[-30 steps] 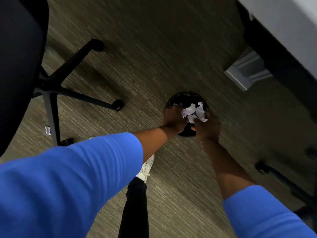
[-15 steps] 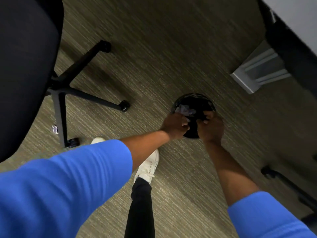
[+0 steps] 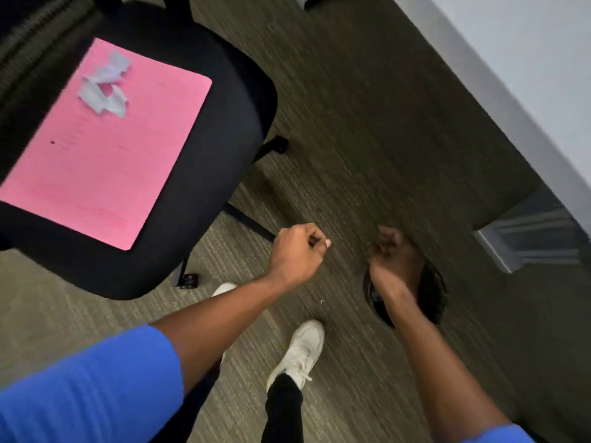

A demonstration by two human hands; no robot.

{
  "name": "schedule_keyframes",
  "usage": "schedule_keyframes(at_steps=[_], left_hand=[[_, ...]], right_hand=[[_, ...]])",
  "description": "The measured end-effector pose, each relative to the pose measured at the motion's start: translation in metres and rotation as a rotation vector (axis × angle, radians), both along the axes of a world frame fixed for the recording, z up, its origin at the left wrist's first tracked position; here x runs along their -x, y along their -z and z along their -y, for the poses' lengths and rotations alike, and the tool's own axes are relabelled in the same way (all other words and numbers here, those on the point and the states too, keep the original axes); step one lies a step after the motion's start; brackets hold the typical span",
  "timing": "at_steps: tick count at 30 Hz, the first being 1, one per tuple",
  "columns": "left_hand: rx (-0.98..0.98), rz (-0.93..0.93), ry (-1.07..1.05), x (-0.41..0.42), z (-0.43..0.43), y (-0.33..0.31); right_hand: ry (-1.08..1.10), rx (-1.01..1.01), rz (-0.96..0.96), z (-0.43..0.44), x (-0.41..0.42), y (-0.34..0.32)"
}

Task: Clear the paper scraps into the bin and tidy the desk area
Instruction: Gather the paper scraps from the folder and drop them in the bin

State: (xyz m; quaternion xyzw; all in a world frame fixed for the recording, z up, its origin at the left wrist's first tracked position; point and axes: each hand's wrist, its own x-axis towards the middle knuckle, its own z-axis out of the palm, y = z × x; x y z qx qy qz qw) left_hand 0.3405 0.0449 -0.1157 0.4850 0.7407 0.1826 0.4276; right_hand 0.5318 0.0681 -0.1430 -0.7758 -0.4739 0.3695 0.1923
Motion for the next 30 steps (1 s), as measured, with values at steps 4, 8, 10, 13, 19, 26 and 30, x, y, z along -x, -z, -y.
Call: schedule_keyframes(at_steps=[4, 8, 10, 13, 19, 26, 30], left_hand=[[-0.090, -0.064, -0.146, 0.079, -0.011, -0.038], [-0.200, -0.175, -0.298, 0.164, -0.017, -0.072], [-0.263, -0.228, -0.363, 0.205, -0.019, -0.087], [-0.333, -0.328, -0.441, 0.263, -0.024, -0.107], [-0.197, -0.582, -0.515, 0.355, -0.050, -0.103], [-0.142, -0.652, -0.460, 0.374, -0.083, -0.078], [-0.124, -0.659, -0.450, 0.378, -0.090, -0.067]], right_hand=[[-0.120, 0.016, -0.063, -0.027, 0.063, -0.039], [-0.298, -0.134, 0.003, -0.051, 0.135, -0.078], [-0.371, -0.183, 0.006, -0.062, 0.173, -0.093], [-0.486, -0.229, 0.012, -0.077, 0.229, -0.113], [-0.758, -0.277, 0.116, -0.107, 0.340, -0.131], [-1.094, -0.344, 0.304, -0.148, 0.440, -0.136], [-1.053, -0.340, 0.231, -0.168, 0.475, -0.124]])
